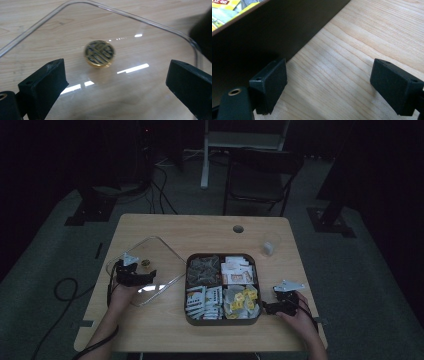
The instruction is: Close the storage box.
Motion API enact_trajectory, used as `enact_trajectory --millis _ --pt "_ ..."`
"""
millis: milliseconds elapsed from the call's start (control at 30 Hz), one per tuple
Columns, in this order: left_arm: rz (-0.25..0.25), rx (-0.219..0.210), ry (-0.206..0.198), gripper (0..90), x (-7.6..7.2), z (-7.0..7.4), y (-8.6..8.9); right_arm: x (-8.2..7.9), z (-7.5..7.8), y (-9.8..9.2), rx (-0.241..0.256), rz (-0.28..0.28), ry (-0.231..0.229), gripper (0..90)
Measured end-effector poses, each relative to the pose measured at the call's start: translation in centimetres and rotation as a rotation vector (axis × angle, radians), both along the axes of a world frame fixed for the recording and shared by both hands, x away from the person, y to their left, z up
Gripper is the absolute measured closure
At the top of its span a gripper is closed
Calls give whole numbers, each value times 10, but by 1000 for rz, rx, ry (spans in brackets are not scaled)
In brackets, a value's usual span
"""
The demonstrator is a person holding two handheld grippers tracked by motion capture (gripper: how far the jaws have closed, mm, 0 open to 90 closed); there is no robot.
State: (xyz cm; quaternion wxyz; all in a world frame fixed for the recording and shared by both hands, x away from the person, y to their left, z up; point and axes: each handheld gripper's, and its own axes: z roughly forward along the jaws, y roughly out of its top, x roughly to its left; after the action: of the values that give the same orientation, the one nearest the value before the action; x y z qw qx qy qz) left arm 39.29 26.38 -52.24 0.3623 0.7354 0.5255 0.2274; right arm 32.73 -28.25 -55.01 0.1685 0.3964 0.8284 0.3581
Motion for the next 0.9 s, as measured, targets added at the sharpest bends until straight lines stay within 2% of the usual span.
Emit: enact_trajectory --millis 167,200,267,333,500,533,733,900 --pt "32 18 4 77 10 -1 0 0 0 0 0 0 0 135" --pt "37 21 0 141 11 -1 -1 0 0 0 0 0 0 135" --pt "38 28 13 174 15 -3 -1 0 0 0 0 0 0 135" --pt "35 26 21 257 19 -5 -1 0 0 0 0 0 0 135" --pt "23 -7 28 401 25 -9 -1 0 0 0 0 0 0 136" --pt "22 0 29 429 25 -9 -1 0 0 0 0 0 0 135" --pt "28 5 32 528 29 -10 -3 0 0 0 0 0 0 135" --pt "30 24 28 583 29 -12 -2 0 0 0 0 0 0 135"
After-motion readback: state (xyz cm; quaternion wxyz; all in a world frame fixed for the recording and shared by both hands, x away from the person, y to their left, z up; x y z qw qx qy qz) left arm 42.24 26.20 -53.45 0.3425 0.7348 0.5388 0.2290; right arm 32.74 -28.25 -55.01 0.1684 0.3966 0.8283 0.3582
